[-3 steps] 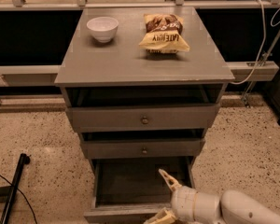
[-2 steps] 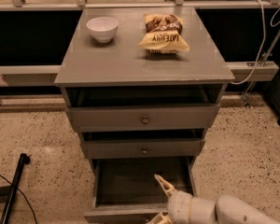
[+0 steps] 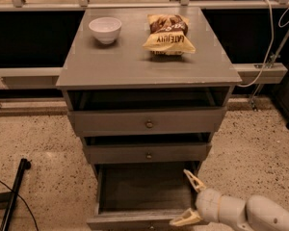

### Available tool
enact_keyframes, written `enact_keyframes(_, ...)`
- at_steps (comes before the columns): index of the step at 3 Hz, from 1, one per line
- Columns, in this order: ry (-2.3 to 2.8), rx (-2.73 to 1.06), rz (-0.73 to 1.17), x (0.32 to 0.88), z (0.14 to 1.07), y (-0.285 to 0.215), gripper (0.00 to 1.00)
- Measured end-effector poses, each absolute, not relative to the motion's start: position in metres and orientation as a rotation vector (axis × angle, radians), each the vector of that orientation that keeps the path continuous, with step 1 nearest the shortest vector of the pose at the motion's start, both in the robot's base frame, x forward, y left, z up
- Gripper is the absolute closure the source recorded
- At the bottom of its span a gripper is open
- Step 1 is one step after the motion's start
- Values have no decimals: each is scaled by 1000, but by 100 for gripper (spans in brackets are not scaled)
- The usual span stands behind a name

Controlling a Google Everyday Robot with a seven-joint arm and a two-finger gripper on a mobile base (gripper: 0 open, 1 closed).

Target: Close bottom drawer

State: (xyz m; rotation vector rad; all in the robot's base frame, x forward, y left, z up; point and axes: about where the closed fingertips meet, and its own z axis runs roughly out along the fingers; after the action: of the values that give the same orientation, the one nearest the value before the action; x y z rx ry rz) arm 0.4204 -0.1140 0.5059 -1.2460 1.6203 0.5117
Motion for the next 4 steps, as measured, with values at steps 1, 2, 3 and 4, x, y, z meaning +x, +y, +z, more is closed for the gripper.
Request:
enact_keyframes(1,1605,-1312,435,453,492,-189,0)
enact_keyframes(2,1604,-1313,439,452,491,-186,0)
enact_keyframes(3,1614,-1295,521,457,467,-177,0)
enact_keyframes(4,1624,-1256,586,472,417,-168,0)
